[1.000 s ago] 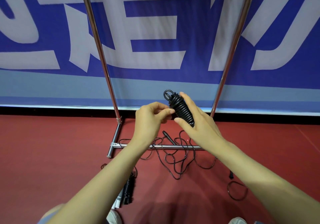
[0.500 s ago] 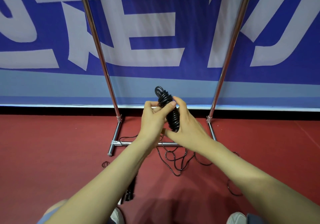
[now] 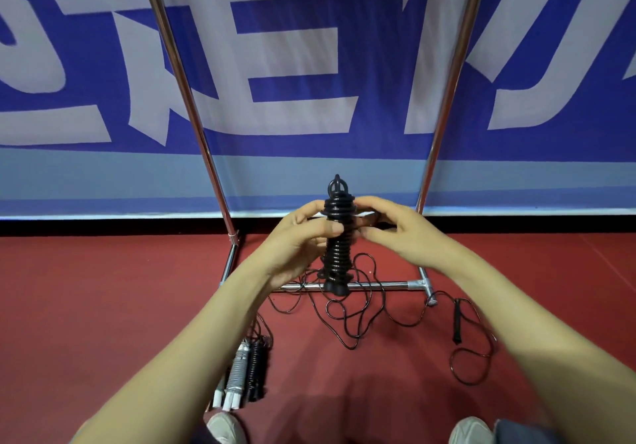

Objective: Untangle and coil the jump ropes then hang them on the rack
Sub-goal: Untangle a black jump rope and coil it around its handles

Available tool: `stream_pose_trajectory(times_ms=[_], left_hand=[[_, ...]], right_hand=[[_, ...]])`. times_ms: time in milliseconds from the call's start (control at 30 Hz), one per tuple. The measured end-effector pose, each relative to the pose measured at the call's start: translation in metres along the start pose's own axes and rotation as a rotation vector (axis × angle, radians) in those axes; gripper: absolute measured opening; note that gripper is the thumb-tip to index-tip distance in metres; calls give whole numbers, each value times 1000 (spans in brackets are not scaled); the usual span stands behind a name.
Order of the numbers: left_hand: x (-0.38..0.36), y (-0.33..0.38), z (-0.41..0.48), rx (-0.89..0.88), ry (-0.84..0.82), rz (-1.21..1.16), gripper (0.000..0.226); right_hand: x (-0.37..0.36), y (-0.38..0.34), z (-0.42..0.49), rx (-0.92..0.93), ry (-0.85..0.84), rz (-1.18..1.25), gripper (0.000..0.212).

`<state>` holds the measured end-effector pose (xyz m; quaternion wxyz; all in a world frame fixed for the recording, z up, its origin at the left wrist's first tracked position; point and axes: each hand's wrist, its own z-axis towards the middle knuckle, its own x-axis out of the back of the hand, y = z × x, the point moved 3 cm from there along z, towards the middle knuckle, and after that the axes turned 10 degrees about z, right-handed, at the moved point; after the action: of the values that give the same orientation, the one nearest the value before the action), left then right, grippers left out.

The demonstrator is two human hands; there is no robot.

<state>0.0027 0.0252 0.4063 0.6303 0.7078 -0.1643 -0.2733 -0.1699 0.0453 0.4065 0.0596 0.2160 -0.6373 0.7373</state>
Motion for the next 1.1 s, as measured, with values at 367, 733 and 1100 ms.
stream_pose_trajectory(times_ms=[367,733,1100], left_hand=[[-6,-13,5,166,217,111,21],[0,-9,1,57,322,165,22],[-1,-4,-8,56,210,65,28]], right_hand=[[7,-3,-4,79,216,-191,6],[3,-18,-13,46,-6,319,16],[15,-21,-12,-4,220,841,26]])
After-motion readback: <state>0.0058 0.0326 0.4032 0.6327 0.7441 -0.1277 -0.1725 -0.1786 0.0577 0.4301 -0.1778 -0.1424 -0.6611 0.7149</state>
